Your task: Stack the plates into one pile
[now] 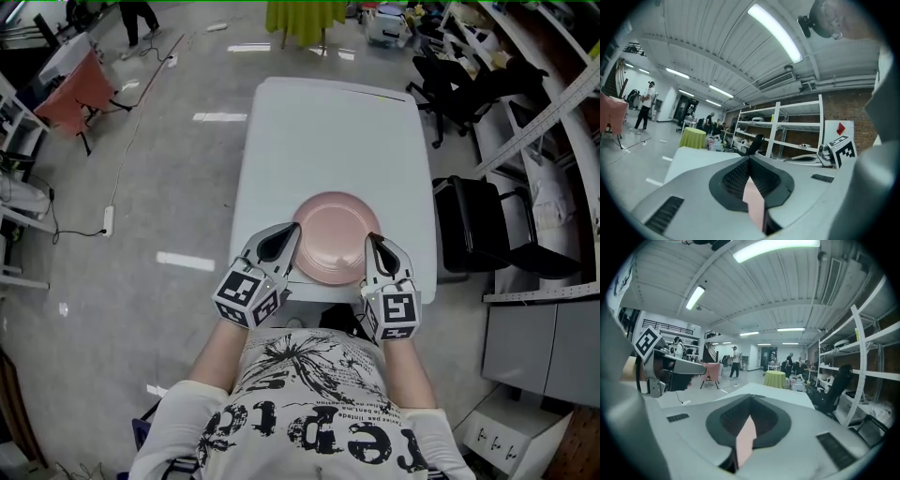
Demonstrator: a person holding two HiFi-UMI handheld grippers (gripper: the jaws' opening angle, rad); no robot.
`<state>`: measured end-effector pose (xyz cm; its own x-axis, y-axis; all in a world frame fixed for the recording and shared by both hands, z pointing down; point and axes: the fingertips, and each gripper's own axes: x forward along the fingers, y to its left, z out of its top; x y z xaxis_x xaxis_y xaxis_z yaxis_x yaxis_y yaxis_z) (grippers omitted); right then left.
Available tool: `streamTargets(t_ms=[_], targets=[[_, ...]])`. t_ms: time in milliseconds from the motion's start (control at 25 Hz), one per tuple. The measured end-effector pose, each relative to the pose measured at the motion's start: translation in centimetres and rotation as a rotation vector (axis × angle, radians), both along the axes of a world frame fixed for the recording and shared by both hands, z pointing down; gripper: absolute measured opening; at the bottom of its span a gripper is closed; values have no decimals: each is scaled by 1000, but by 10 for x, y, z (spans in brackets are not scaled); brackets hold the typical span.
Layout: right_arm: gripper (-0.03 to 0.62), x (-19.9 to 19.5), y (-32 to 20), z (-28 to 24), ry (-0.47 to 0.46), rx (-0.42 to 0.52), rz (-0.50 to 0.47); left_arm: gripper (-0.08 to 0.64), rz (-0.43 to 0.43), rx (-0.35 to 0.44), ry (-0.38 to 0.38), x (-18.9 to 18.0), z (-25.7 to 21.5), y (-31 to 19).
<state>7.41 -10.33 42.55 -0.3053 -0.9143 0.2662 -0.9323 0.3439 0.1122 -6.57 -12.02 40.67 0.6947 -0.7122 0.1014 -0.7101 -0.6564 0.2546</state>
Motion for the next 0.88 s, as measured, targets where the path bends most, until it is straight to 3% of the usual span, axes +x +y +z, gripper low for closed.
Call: streamTargets(t_ms=[160, 320, 600, 880], targets=[[5, -7, 8, -29, -49, 72, -29, 9, 28, 130, 12, -5, -30, 11], [5, -13, 14, -48, -71, 115, -64, 9, 41, 187, 13, -8, -47, 16], [5, -22, 26, -54, -93, 126, -80, 9, 64, 213, -2, -13, -53, 29], [5, -30, 37, -51, -97, 146, -52, 9, 25, 153, 1, -28, -36, 32]])
